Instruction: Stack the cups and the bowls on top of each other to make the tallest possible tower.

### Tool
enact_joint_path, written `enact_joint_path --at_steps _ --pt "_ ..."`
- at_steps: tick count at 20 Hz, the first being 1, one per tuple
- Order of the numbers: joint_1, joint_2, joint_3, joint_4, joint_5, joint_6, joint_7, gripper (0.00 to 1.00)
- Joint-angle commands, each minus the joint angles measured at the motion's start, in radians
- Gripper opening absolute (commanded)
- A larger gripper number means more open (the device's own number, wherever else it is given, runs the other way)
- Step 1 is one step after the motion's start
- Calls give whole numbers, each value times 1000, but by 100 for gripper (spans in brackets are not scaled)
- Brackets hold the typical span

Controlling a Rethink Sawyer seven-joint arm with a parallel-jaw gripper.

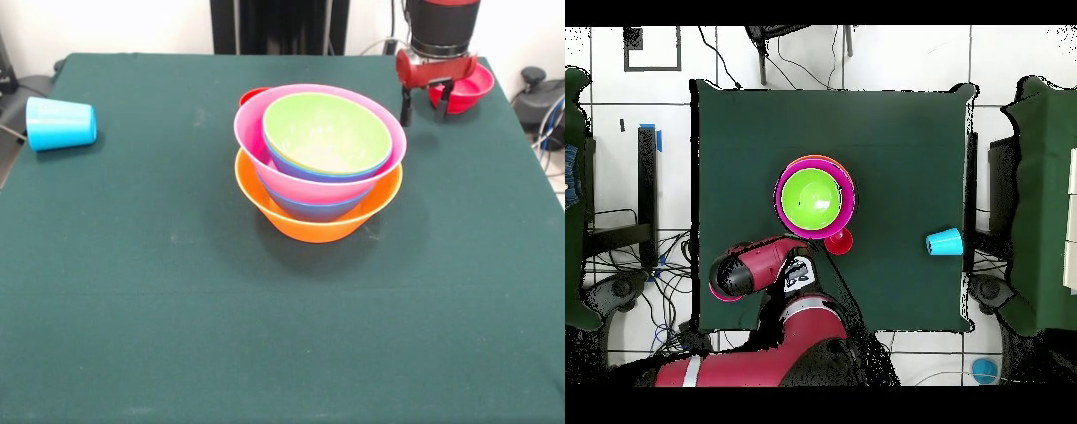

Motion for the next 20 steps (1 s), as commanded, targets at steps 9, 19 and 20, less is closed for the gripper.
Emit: enact_joint_path --at_steps 9,19,20 --pt "-20 -99 57 -35 17 176 39 100" --pt "-82 -391 180 235 110 237 67 100" --pt "-81 -395 180 243 114 237 66 100"
